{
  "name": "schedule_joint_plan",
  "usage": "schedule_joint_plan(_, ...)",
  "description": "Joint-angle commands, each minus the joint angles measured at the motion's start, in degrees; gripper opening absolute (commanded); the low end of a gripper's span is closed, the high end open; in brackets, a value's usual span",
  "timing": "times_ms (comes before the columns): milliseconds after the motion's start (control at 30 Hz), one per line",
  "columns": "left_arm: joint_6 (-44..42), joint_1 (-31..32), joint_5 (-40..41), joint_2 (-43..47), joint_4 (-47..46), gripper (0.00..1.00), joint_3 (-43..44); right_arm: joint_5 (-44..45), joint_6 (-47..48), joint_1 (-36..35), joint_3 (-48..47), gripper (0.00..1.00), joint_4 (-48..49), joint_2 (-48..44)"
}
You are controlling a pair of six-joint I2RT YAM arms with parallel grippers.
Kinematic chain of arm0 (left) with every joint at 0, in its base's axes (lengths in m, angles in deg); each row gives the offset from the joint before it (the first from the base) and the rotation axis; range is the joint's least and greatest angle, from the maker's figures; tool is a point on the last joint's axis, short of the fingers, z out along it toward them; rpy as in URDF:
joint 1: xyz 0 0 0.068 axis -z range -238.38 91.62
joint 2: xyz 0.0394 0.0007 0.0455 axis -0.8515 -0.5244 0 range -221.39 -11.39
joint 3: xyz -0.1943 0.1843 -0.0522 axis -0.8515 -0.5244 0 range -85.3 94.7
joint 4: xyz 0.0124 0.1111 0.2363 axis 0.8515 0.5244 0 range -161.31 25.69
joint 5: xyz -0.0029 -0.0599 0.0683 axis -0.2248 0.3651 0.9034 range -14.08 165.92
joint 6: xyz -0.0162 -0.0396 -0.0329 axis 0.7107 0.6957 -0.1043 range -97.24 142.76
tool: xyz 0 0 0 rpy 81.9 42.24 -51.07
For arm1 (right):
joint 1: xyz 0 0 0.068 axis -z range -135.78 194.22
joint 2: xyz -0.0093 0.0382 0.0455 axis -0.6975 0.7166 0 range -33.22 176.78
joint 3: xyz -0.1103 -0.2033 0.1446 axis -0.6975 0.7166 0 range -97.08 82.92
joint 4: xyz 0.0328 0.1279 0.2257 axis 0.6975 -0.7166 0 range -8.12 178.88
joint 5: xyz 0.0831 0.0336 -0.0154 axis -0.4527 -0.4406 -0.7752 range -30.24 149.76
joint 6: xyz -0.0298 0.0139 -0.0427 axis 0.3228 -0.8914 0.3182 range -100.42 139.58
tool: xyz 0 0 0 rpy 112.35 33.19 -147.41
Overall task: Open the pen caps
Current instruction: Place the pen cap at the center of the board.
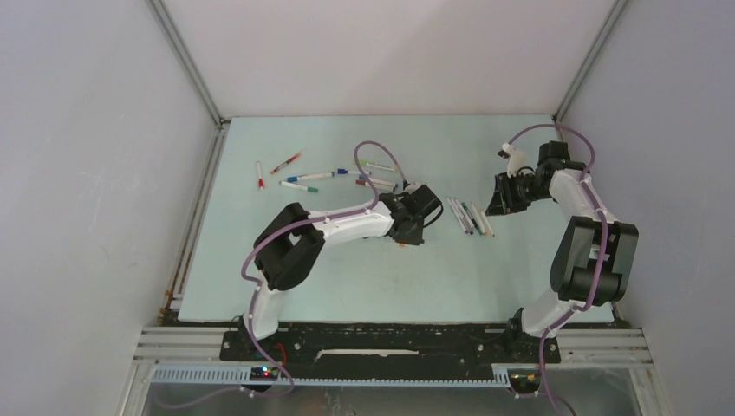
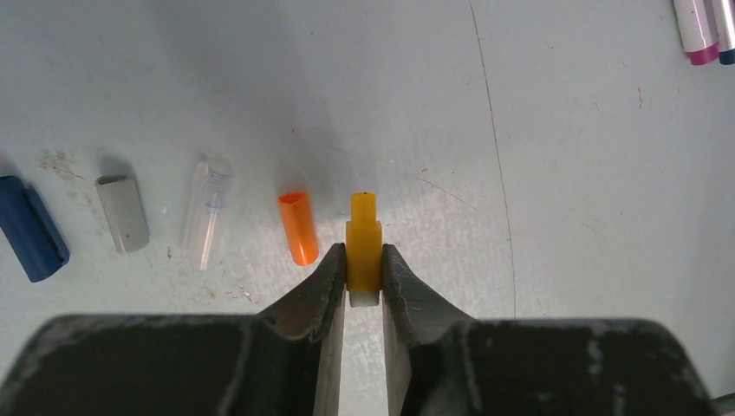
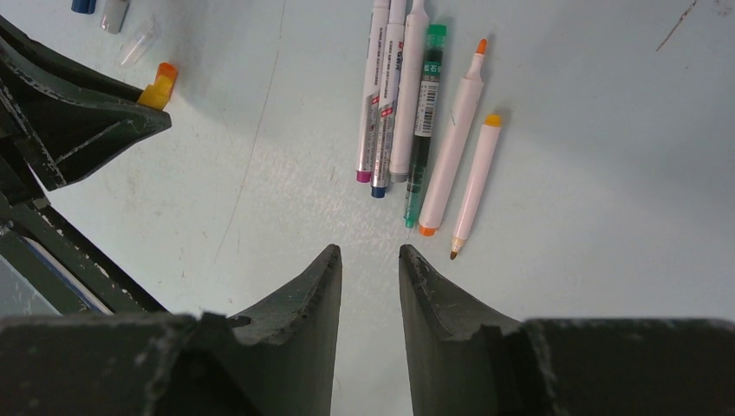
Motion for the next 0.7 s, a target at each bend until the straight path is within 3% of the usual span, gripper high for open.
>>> schedule_joint_plan(0, -1.17, -0.25, -0.02, 1.14, -0.27, 0.23, 2.48, -1.25, 0.96, -0.09, -1.67, 0.34, -0.63, -1.94)
schedule_joint_plan(333, -1.61, -0.33, 0.26, 4.74, -1.22, 0.28, 0.89, -1.42, 1.04, -0.09, -1.63, 0.34, -0.81, -1.91)
schedule_joint_plan(667, -3.70, -1.12, 3.96, 19.20, -9.20, 0.30, -9.19, -2.36, 1.47, -0.09, -1.69, 0.34, -1.06, -2.42)
